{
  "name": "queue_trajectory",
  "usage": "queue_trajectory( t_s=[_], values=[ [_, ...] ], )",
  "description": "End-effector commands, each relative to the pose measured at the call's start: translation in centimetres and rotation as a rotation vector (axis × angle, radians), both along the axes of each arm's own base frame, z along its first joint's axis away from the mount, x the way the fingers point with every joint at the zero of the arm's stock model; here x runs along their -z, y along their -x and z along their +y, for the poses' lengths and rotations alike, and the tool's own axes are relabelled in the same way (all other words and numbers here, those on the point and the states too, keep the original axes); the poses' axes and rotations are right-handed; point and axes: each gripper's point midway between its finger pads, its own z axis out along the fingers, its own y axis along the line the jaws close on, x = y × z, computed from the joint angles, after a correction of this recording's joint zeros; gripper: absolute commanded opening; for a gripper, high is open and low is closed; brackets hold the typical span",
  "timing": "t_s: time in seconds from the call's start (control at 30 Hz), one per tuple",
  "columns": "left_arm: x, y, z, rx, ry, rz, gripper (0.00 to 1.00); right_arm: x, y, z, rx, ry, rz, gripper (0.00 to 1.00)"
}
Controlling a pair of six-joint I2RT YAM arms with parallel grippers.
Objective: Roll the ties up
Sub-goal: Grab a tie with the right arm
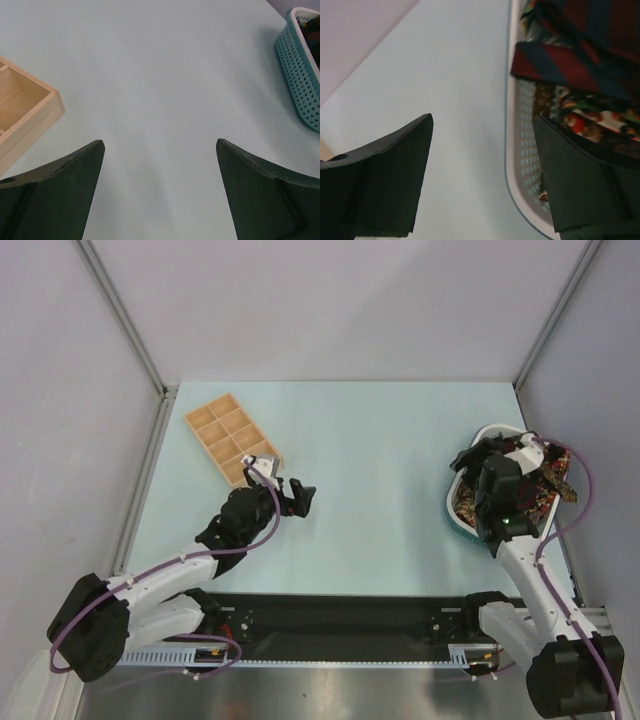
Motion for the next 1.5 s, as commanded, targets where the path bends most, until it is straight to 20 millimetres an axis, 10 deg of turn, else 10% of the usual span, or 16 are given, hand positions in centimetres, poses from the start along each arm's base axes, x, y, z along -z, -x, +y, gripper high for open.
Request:
queue_trajectory(
  t_s=[0.0,0.43,0.87,1.47],
  values=[
    [-2.3,-0.1,-0.8,0.02,0.049,-0.044,1.0,-0.4,1.1,-5.4,0.27,0.023,0.078,0.87],
    [-2.1,0.1,-1.4,0.044,0.052,-0.028,1.0,1.1,2.0,-13.7,0.586,-0.026,0.209,1.0],
    [-2.0,0.0,-1.4,0.041,0.04,-0.031,1.0,0.9,-4.3,-10.5,0.405,0.123,0.29,0.87],
    [-1.8,0.1,-1.8,0.058,0.034,-0.02,1.0,9.1,-7.3,-8.6,0.368,0.06,0.513,0.91]
  ],
)
